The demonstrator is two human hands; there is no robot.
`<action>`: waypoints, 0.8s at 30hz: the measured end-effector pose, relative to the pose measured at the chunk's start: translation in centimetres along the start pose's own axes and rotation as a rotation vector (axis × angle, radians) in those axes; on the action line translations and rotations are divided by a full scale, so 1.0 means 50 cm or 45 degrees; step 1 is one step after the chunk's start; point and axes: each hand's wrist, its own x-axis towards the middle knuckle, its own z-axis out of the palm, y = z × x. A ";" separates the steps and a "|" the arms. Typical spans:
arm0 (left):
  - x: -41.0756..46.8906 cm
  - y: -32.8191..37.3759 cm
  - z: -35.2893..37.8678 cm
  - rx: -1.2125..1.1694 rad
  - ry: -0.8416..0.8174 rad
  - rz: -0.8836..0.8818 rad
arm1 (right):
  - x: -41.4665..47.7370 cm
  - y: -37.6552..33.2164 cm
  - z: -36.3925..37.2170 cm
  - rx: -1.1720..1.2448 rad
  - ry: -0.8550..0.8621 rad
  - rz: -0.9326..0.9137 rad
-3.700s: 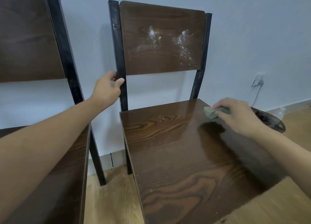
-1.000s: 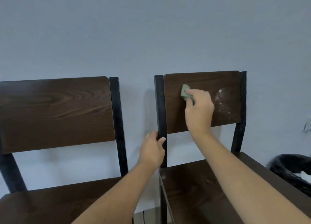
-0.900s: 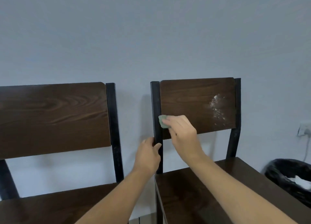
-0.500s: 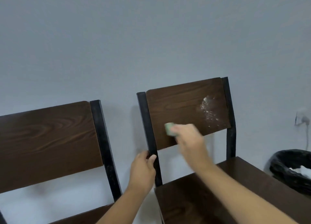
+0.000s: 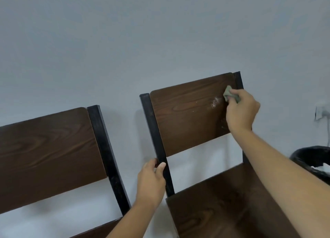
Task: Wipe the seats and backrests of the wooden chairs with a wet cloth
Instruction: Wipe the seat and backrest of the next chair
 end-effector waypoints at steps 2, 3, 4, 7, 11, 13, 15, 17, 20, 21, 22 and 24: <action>0.002 -0.004 -0.007 0.007 0.016 0.007 | -0.039 -0.040 0.035 0.071 -0.068 -0.099; 0.003 -0.006 -0.009 0.009 0.015 0.013 | -0.093 -0.047 0.045 0.111 -0.197 -0.266; 0.001 -0.005 -0.010 0.011 0.010 0.019 | -0.151 -0.035 0.042 0.133 -0.319 -0.441; -0.006 0.013 0.000 -0.034 0.000 0.042 | -0.134 0.042 -0.011 0.022 -0.345 -0.514; -0.004 -0.002 -0.005 -0.079 0.008 0.000 | -0.007 0.035 0.016 -0.114 0.018 0.016; -0.006 -0.011 -0.008 -0.051 -0.005 -0.027 | -0.098 0.007 0.042 -0.078 -0.109 -0.294; -0.011 -0.016 -0.009 -0.049 -0.006 -0.035 | -0.201 0.036 0.028 -0.036 -0.384 -0.762; -0.013 -0.014 -0.004 -0.047 0.005 -0.025 | -0.180 0.088 0.001 -0.147 -0.473 -0.804; -0.016 -0.016 -0.001 -0.036 0.021 -0.026 | -0.084 0.130 -0.002 -0.164 -0.147 -0.138; -0.016 -0.017 -0.002 -0.023 0.027 -0.024 | -0.101 0.121 0.004 -0.155 -0.144 -0.055; -0.015 -0.014 -0.002 -0.013 0.033 -0.023 | -0.140 0.110 0.009 -0.124 -0.236 -0.128; -0.015 -0.008 -0.003 -0.025 0.038 -0.042 | -0.247 0.114 0.004 -0.167 -0.477 -0.511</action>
